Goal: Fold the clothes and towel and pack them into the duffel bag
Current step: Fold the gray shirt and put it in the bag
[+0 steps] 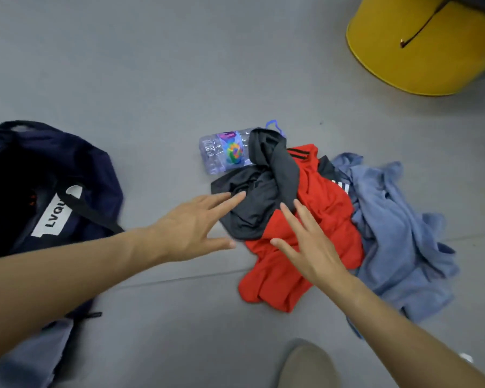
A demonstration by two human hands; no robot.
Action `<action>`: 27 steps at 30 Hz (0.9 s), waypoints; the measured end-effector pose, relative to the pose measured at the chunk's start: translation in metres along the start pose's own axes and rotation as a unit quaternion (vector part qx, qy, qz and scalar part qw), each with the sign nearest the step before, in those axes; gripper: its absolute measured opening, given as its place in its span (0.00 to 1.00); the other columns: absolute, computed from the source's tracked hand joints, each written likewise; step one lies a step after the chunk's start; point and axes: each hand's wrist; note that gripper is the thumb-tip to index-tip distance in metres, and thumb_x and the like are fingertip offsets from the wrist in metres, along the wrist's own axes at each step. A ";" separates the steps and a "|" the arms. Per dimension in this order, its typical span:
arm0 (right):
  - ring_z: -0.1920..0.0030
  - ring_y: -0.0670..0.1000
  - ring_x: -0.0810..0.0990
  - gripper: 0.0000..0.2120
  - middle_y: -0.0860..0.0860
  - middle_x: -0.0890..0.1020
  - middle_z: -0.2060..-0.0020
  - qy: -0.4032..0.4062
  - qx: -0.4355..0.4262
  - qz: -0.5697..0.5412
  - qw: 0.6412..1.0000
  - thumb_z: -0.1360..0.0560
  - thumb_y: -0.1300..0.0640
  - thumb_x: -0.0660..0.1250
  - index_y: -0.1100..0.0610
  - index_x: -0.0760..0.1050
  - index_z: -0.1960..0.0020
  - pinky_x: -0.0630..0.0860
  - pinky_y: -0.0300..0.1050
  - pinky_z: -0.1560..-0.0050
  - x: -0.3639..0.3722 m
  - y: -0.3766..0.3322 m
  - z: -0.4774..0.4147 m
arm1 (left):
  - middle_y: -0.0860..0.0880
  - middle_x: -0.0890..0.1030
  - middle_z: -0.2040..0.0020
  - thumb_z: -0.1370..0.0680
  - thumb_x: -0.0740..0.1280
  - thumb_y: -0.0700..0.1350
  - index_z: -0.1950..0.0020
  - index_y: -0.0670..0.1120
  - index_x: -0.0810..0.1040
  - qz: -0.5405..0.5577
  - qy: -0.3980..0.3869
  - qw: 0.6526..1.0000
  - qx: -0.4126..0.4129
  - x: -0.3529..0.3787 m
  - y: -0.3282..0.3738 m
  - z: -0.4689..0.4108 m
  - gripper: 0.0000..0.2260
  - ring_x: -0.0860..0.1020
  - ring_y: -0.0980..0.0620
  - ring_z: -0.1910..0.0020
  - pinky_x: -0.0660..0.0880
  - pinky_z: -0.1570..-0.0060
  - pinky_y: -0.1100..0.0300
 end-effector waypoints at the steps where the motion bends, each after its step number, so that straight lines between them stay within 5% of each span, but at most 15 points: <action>1: 0.19 0.49 0.48 0.37 0.49 0.49 0.18 0.008 0.009 -0.003 1.000 0.22 0.37 0.63 0.42 0.51 0.19 0.57 0.47 0.23 0.004 0.005 0.000 | 0.49 0.55 0.18 0.24 0.57 0.71 0.19 0.60 0.38 -0.009 -0.011 1.000 -0.001 0.011 0.007 -0.008 0.41 0.58 0.48 0.22 0.55 0.24 0.57; 8: 0.23 0.60 0.59 0.33 0.57 0.57 0.20 0.095 0.025 0.070 0.993 0.20 0.41 0.62 0.43 0.53 0.19 0.63 0.59 0.28 0.014 0.016 -0.045 | 0.48 0.53 0.18 0.21 0.65 0.62 0.20 0.63 0.39 0.066 0.002 0.995 -0.077 0.068 0.026 -0.065 0.40 0.57 0.45 0.21 0.58 0.24 0.54; 12: 0.28 0.62 0.63 0.29 0.58 0.56 0.20 0.011 0.084 0.142 0.986 0.19 0.39 0.59 0.39 0.55 0.20 0.63 0.57 0.31 0.011 0.017 -0.078 | 0.47 0.55 0.18 0.21 0.64 0.61 0.19 0.62 0.40 0.095 0.024 0.989 -0.112 0.081 0.019 -0.063 0.40 0.59 0.45 0.22 0.60 0.25 0.51; 17: 0.28 0.56 0.64 0.25 0.49 0.68 0.25 0.051 0.047 0.018 0.997 0.18 0.54 0.60 0.52 0.63 0.22 0.66 0.57 0.31 -0.003 0.008 -0.079 | 0.48 0.57 0.19 0.20 0.64 0.59 0.18 0.60 0.43 0.083 0.024 0.989 -0.120 0.063 0.008 -0.047 0.38 0.62 0.43 0.24 0.61 0.25 0.52; 21: 0.26 0.52 0.69 0.22 0.53 0.74 0.29 0.088 0.051 -0.167 0.981 0.19 0.59 0.62 0.54 0.70 0.25 0.60 0.35 0.33 -0.034 -0.033 -0.056 | 0.48 0.61 0.20 0.21 0.66 0.58 0.18 0.58 0.46 0.061 0.063 0.990 -0.107 0.011 0.001 -0.025 0.38 0.65 0.43 0.25 0.64 0.27 0.51; 25: 0.35 0.54 0.77 0.21 0.55 0.81 0.37 0.081 0.071 -0.226 0.968 0.19 0.56 0.62 0.48 0.70 0.26 0.69 0.43 0.37 -0.085 -0.086 -0.044 | 0.48 0.60 0.20 0.20 0.66 0.57 0.18 0.58 0.46 0.030 0.094 0.989 -0.113 -0.052 0.013 0.007 0.38 0.65 0.43 0.26 0.64 0.28 0.51; 27: 0.30 0.54 0.72 0.22 0.53 0.76 0.31 0.073 0.044 -0.170 0.982 0.18 0.55 0.60 0.49 0.68 0.24 0.68 0.46 0.33 -0.111 -0.115 -0.037 | 0.49 0.59 0.20 0.20 0.65 0.58 0.18 0.59 0.45 0.030 0.105 0.986 -0.125 -0.079 0.024 0.026 0.37 0.64 0.43 0.26 0.65 0.28 0.49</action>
Point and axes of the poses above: each hand's wrist, its own z-axis away from the middle knuckle, its own x-axis out of the palm, y = z × x
